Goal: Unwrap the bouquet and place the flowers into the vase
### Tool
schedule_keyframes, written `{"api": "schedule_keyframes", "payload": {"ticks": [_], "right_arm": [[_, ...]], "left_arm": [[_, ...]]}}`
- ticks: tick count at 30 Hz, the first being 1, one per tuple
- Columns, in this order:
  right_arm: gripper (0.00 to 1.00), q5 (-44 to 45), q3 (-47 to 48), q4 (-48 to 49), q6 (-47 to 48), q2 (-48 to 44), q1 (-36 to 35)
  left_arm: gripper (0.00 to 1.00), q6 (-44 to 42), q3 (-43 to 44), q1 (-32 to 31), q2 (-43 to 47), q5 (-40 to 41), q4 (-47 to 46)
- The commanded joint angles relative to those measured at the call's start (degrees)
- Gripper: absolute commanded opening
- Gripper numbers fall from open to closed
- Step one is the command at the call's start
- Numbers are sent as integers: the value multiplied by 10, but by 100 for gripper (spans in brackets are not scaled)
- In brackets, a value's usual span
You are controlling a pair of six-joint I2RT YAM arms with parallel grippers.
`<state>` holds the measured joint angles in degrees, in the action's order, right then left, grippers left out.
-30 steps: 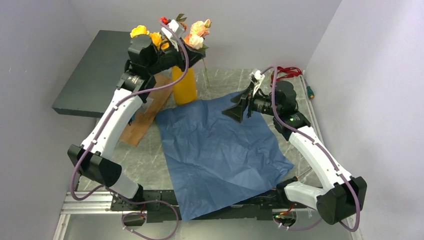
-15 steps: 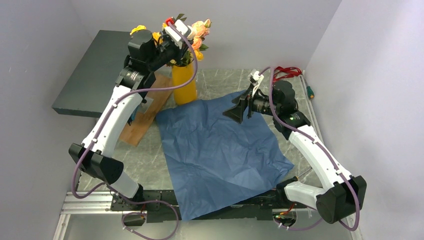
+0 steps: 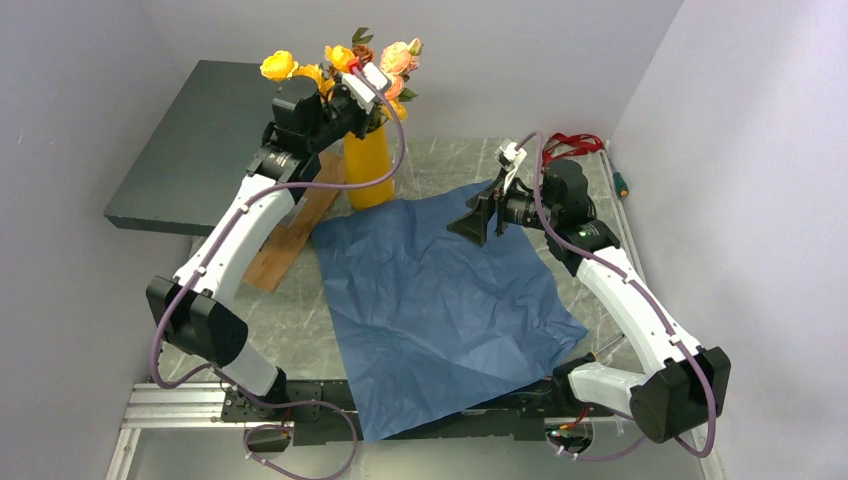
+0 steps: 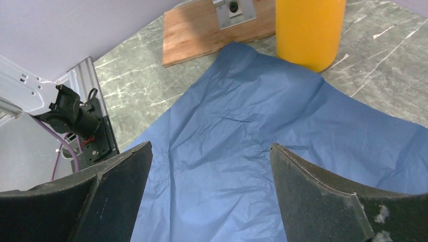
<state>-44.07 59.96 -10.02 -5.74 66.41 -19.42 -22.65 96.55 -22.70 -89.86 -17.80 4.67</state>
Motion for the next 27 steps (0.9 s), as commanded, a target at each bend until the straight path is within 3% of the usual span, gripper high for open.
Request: {"api": "schedule_keyframes", "payload": {"ticks": [1, 15, 18, 20, 27], "right_arm": [[89, -12, 24, 7, 14, 0, 6], [90, -16, 23, -19, 26, 10, 29], [90, -18, 22, -21, 27, 12, 31], [90, -17, 21, -22, 28, 13, 31], [90, -13, 20, -34, 32, 17, 36]], "left_arm": [[0, 17, -16, 20, -8, -7, -53], [0, 57, -20, 34, -85, 23, 26], [6, 71, -12, 34, -84, 22, 61], [13, 81, -11, 34, -77, 22, 83], [60, 102, -24, 34, -21, 10, 138]]}}
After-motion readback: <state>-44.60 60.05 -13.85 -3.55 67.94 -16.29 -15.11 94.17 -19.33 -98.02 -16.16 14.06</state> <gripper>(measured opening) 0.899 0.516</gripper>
